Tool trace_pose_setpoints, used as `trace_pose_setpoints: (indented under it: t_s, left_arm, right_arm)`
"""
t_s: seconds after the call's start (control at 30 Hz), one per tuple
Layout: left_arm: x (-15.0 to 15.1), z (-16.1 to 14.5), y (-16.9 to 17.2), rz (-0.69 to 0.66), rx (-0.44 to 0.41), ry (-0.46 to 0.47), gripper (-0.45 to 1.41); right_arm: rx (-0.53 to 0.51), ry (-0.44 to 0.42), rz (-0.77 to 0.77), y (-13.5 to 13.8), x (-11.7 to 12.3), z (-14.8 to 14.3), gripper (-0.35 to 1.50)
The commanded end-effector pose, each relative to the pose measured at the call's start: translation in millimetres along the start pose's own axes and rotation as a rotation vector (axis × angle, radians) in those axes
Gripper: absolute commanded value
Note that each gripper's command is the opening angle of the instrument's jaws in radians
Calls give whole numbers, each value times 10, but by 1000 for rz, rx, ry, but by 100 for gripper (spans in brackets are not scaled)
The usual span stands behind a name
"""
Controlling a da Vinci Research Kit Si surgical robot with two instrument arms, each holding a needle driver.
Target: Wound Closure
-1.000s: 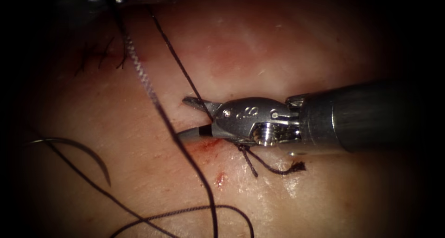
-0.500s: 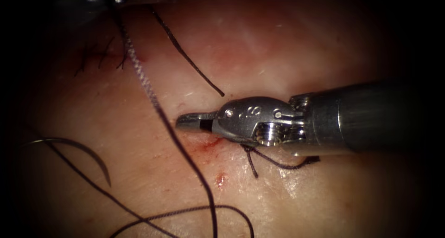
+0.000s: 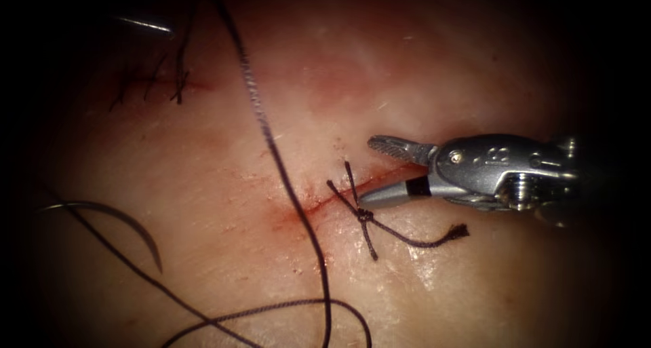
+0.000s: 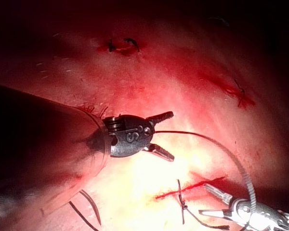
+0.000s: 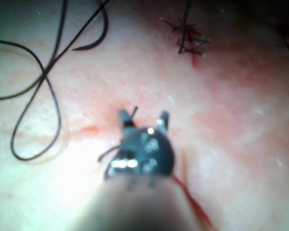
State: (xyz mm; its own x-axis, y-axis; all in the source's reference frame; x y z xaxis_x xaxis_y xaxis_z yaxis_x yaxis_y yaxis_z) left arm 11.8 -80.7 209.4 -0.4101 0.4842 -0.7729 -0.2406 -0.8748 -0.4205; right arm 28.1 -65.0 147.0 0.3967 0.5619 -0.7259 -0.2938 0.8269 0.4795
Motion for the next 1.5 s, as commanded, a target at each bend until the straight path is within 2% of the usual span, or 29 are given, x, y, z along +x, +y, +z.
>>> trace_pose_setpoints:
  t_s: [0.03, 0.1, 0.17, 0.2, 0.23, 0.27, 0.33, 0.43, 0.47, 0.5, 0.57, 0.6, 0.77, 0.8, 0.87, 0.9, 0.93, 0.97, 1.0, 1.07, 1.17, 1.23, 1.27, 1.3, 1.33, 1.37, 1.43, 1.47, 1.5]
  left_arm:
    - [-16, 10, 14, 4, -6, -36, 125]
    - [-32, 14, 32, 26, -21, -95, 126]
    - [-38, 15, 39, 33, -34, -114, 126]
    - [-52, 18, 55, 52, -59, -181, 128]
    - [-52, 18, 55, 52, -59, -181, 128]
    - [-58, 23, 64, 61, -66, -235, 128]
    - [-57, 39, 71, 44, -45, -229, 121]
    - [-51, 62, 79, 23, -44, -134, 109]
    - [-46, 87, 88, 1, -27, -113, 106]
    - [-46, 87, 88, 1, -27, -113, 106]
    - [-41, 117, 97, -3, -21, -84, 106]
    - [-37, 136, 104, -1, -26, -77, 106]
    - [-32, 176, 124, 2, -52, -57, 99]
    - [-30, 188, 129, 3, -58, -52, 99]
    - [-30, 201, 135, -5, -64, -47, 99]
    - [-31, 211, 139, -8, -68, -44, 99]
    - [-31, 211, 139, -8, -68, -44, 99]
    - [-32, 222, 143, -11, -75, -41, 99]
    - [-34, 232, 148, -19, -81, -37, 99]
    - [-36, 247, 156, -24, -91, -33, 98]
    - [-38, 262, 166, -36, -104, -28, 94]
    - [-40, 271, 172, -40, -106, -28, 91]
    - [-42, 280, 176, -61, -108, -28, 88]
    - [-42, 284, 177, -70, -108, -28, 84]
    - [-44, 289, 180, -111, -111, -29, 78]
    - [-46, 291, 181, -147, -109, -31, 62]
    - [-47, 291, 179, -187, -80, -37, 52]
    - [-47, 291, 179, -187, -80, -37, 52]
    - [-48, 291, 177, -192, -65, -39, 51]
  right_arm:
    - [-13, -1, 12, 4, -11, -17, 125]
    - [-25, 1, 17, 9, -18, -37, 126]
    - [-27, -1, 17, 9, -22, -42, 128]
    - [-32, -3, 16, 8, -30, -53, 128]
    - [-32, -3, 16, 8, -30, -53, 128]
    - [-36, -14, 15, 7, -36, -63, 128]
    - [-35, -20, 16, 8, -38, -75, 128]
    - [-43, -19, 21, 11, -37, -92, 128]
    - [-48, -27, 25, 14, -40, -112, 128]
    - [-48, -27, 25, 14, -40, -112, 128]
    - [-58, -75, 21, 18, -53, -135, 131]
    - [-39, -134, 6, 17, -69, -154, 136]
    - [75, -317, -48, 8, -109, -205, 130]
    - [98, -411, -70, 7, -117, -221, 130]
    - [133, -533, -169, 6, -124, -235, 130]
    - [137, -681, -264, 7, -128, -242, 130]
    - [137, -681, -264, 7, -128, -242, 130]
    - [124, -830, -391, 12, -130, -247, 130]
    - [109, -887, -473, 15, -130, -249, 128]
    - [72, -970, -595, 25, -123, -257, 128]
    - [30, -994, -625, 38, -105, -270, 128]
    - [-24, -1016, -640, 48, -83, -279, 126]
    - [-73, -1025, -647, 55, -57, -284, 126]
    - [-96, -1018, -647, 57, -45, -286, 126]
    - [-132, -984, -629, 60, -18, -290, 126]
    - [-151, -908, -584, 61, 5, -291, 125]
    - [-192, -744, -486, 55, 32, -284, 126]
    - [-192, -744, -486, 55, 32, -284, 126]
    - [-194, -692, -452, 50, 37, -277, 128]
